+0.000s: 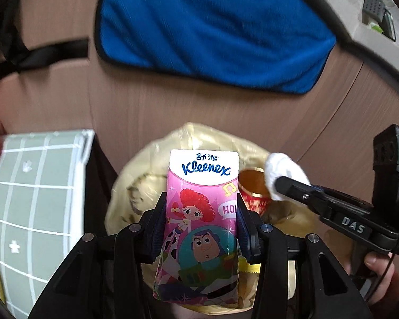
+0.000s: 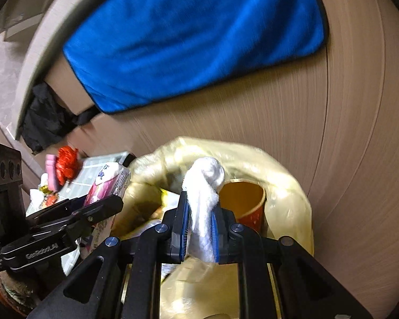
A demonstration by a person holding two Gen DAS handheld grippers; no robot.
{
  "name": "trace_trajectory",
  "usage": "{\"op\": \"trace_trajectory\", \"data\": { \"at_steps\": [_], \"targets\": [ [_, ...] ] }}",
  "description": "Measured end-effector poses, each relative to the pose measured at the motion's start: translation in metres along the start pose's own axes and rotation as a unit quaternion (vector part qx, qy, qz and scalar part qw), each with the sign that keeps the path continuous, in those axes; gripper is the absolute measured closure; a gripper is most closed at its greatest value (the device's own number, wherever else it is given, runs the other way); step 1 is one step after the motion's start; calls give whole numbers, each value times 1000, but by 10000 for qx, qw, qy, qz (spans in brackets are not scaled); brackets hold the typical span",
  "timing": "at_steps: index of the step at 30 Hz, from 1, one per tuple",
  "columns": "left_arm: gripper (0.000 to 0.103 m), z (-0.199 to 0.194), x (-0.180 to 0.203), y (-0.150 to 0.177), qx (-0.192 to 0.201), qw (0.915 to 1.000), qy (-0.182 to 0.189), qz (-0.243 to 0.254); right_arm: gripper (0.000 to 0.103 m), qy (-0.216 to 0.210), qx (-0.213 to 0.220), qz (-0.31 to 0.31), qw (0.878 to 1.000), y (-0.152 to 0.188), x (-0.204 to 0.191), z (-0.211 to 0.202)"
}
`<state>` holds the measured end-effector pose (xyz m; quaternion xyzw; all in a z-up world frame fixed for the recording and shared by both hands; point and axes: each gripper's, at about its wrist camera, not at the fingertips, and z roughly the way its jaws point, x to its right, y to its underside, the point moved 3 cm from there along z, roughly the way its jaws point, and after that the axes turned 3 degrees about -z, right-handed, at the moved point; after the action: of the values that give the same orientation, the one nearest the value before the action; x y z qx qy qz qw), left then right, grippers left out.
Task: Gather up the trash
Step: 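Carry the Kleenex pack and white tissue over the bin with both grippers, then open both grippers to drop the Kleenex pack and tissue into the bin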
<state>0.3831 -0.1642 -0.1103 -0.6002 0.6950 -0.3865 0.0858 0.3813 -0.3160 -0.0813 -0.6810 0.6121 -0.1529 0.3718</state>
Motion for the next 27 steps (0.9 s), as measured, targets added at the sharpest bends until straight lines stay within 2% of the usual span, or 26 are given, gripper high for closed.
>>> {"op": "trace_trajectory", "data": {
  "at_steps": [3,10,15,18,19,20,21,23,27],
  "targets": [
    [56,13,-1,2,-173,9998,7,2,89,15,-202,123,9997,6,9,15],
    [55,29,-1,0,-291,9996,-9,70,89,142,-384,108,9991,10,14,33],
    [55,35,-3,0,-391,9991,159,1,89,262,-459,42,9986,13,16,38],
    [44,33,-6,-3,-474,9975,496,-151,88,275,-447,2,9986,14,15,35],
    [36,31,-7,-5,-465,9972,551,-198,86,294,-426,-10,9987,13,14,32],
    [31,26,-9,-8,-403,9970,609,-251,77,334,-392,-26,9987,13,13,29],
    [30,23,-11,-9,-358,9970,633,-273,65,373,-335,-45,9987,12,13,25],
    [29,7,-13,-16,-184,9970,676,-338,56,421,-154,-69,9990,9,9,15],
    [27,-29,-25,-29,258,9974,512,-444,56,502,124,-112,9986,1,2,-8]
  ]
}}
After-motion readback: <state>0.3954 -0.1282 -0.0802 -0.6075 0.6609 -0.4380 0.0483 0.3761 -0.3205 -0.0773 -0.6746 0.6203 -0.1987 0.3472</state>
